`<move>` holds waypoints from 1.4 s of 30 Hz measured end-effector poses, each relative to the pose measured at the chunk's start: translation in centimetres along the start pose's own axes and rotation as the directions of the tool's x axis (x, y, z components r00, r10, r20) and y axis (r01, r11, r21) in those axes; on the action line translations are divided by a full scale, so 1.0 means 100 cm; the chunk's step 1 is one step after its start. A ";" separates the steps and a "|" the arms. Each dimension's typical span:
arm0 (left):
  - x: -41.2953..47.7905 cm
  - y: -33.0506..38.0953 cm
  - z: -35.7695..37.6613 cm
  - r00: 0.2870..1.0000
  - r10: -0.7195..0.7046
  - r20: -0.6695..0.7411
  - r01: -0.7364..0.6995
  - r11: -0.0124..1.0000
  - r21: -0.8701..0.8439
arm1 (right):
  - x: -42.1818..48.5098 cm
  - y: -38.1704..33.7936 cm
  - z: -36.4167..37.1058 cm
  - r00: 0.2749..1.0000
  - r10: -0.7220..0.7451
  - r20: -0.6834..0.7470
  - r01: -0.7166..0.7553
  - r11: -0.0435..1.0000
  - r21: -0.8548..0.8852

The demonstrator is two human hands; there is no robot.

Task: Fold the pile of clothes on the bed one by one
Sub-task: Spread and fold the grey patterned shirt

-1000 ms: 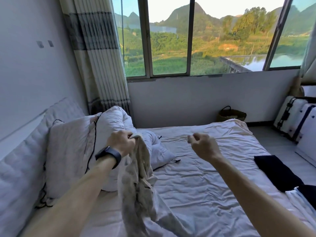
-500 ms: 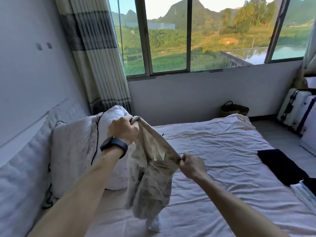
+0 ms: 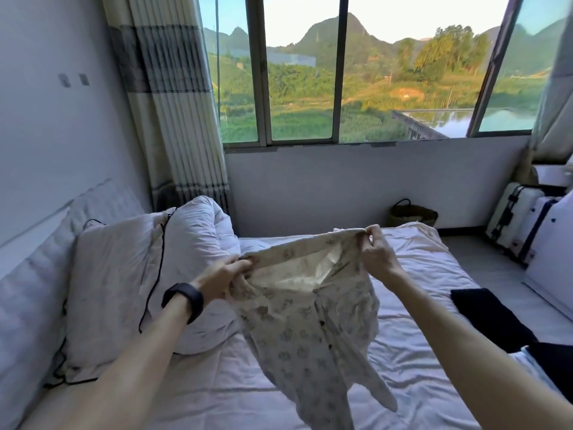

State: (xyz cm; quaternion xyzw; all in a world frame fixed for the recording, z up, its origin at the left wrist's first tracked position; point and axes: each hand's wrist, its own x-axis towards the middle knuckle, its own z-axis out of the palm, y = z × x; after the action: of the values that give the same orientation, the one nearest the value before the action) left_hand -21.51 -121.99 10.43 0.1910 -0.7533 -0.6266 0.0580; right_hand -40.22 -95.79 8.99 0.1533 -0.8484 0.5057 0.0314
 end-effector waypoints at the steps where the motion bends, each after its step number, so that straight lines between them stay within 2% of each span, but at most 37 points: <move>1: 0.001 -0.001 0.005 1.000 0.003 0.027 -0.003 1.000 0.027 | -0.002 0.005 -0.004 1.000 -0.014 0.009 0.014 0.998 -0.064; 3: 0.002 -0.007 0.014 1.000 0.023 0.019 -0.024 0.997 0.074 | -0.007 0.014 -0.013 0.999 -0.050 0.010 0.051 0.983 -0.177; 5: 0.001 -0.011 0.021 1.000 0.025 0.014 -0.028 0.981 0.192 | -0.012 0.017 -0.021 0.993 -0.116 -0.001 0.112 0.960 -0.258; 6: 0.000 -0.015 0.023 0.999 -0.007 0.039 -0.005 0.948 0.318 | -0.014 0.015 -0.024 0.989 -0.147 -0.008 0.137 0.942 -0.306; 8: 0.001 -0.017 0.022 0.985 -0.122 0.120 0.024 0.794 0.607 | -0.016 0.009 -0.030 0.976 -0.215 -0.010 0.193 0.893 -0.407; 10: 0.004 -0.012 0.011 0.971 -0.196 0.137 0.058 0.748 0.661 | -0.017 0.001 -0.035 0.968 -0.251 0.022 0.226 0.829 -0.511; 11: 0.007 -0.008 0.004 0.975 -0.183 0.128 0.063 0.774 0.630 | -0.017 -0.002 -0.038 0.968 -0.247 0.044 0.231 0.805 -0.546; 14: 0.014 0.009 -0.013 0.999 0.011 0.040 -0.025 0.924 0.381 | -0.017 -0.016 -0.047 0.978 -0.170 0.118 0.207 0.818 -0.538; 16: 0.013 0.021 -0.020 0.992 0.127 0.001 -0.120 0.936 0.331 | -0.020 -0.026 -0.054 0.964 -0.164 0.209 0.247 0.846 -0.473; 18: 0.010 0.028 -0.029 0.980 0.193 0.039 -0.194 0.916 0.352 | -0.028 -0.035 -0.063 0.936 -0.184 0.300 0.289 0.889 -0.355; 19: 0.009 0.030 -0.035 0.976 0.202 0.080 -0.217 0.898 0.382 | -0.032 -0.036 -0.066 0.919 -0.180 0.349 0.295 0.904 -0.309; 21: 0.004 0.028 -0.051 0.968 0.142 0.205 -0.212 0.899 0.382 | -0.041 -0.034 -0.067 0.900 -0.126 0.418 0.287 0.892 -0.348; 24: -0.002 0.021 -0.077 0.932 -0.017 0.361 -0.067 0.973 0.220 | -0.045 -0.020 -0.054 0.927 -0.067 0.370 0.259 0.827 -0.499; 26: 0.002 0.013 -0.093 0.928 -0.017 0.372 -0.068 0.974 0.214 | -0.045 -0.015 -0.045 0.936 -0.061 0.346 0.244 0.822 -0.515; 27: 0.004 0.012 -0.097 0.943 0.018 0.334 -0.119 0.951 0.285 | -0.046 -0.015 -0.042 0.940 -0.080 0.333 0.248 0.829 -0.502; 29: 0.009 0.003 -0.100 0.974 0.183 0.135 -0.223 0.878 0.423 | -0.050 -0.013 -0.035 0.949 -0.146 0.281 0.267 0.846 -0.462; 31: 0.014 -0.007 -0.101 0.936 0.345 -0.069 -0.290 0.868 0.403 | -0.056 -0.012 -0.029 0.962 -0.191 0.197 0.261 0.859 -0.440; 32: 0.015 -0.012 -0.102 0.918 0.382 -0.104 -0.311 0.858 0.409 | -0.059 -0.010 -0.026 0.967 -0.203 0.156 0.252 0.866 -0.433; 34: 0.012 -0.026 -0.103 0.914 0.399 -0.081 -0.314 0.818 0.481 | -0.064 -0.005 -0.024 0.980 -0.156 0.120 0.194 0.874 -0.445; 37: 0.005 -0.043 -0.105 0.919 0.385 -0.085 -0.269 0.770 0.578 | -0.072 0.001 -0.026 0.979 0.028 0.204 0.085 0.848 -0.523; 38: 0.001 -0.046 -0.104 0.908 0.405 -0.106 -0.273 0.765 0.584 | -0.076 0.005 -0.028 0.978 0.046 0.205 0.067 0.857 -0.510; 42: -0.018 -0.045 -0.088 0.851 0.455 -0.263 -0.284 0.819 0.498 | -0.094 0.013 -0.031 0.996 -0.042 0.079 0.061 0.966 -0.252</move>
State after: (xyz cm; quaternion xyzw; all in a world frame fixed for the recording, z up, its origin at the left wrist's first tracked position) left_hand -16.03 -130.14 8.23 0.1610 -0.8730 -0.3678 0.2770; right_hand -31.93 -90.35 7.47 0.1884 -0.9026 0.3857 0.0329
